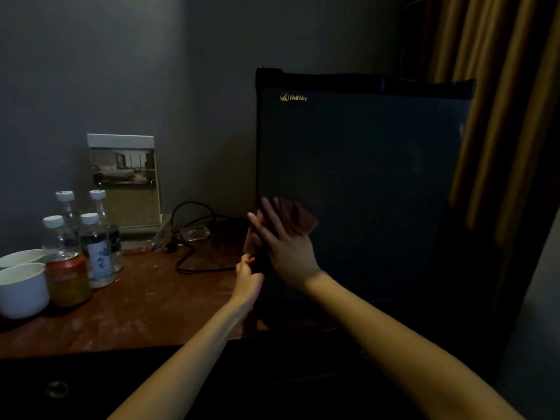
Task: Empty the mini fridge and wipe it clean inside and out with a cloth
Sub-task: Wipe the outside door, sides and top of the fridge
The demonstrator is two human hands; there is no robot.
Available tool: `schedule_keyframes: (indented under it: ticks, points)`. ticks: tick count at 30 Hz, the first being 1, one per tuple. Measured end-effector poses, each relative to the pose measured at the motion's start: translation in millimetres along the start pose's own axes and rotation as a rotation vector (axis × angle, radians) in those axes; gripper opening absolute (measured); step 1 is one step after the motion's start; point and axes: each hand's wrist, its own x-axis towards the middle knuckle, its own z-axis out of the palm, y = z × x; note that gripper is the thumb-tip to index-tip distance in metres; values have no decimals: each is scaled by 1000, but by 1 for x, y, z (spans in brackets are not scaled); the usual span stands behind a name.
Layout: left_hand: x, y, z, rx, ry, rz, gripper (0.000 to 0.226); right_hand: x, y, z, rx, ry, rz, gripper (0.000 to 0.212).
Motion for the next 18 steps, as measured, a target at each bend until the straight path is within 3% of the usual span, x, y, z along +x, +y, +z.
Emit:
schedule_keyframes:
  ticks: [2,5,7,10,12,15,18]
  points:
    - [7,-9,-1,-6,12,15,55,14,-2,-5,-51,-84,-132,55]
    - [4,-6,1,-21,39,8,39,35,-13,-14,-208,-229,-177,47]
    - [-2,-1,4,-29,49,-9,28,48,-22,-18,-206,-198,-202,48]
    - [-5,-2,2,-49,48,-50,40,62,-28,-20,-313,-296,-335,48]
    - [-3,-3,3,-48,95,-13,40,65,-30,-21,-378,-339,-320,49]
    - [-4,0,7,-46,149,4,33,66,-41,-23,-679,-418,-331,54]
    - [-4,-2,6,-107,124,-20,41,67,-44,-31,-739,-494,-302,54]
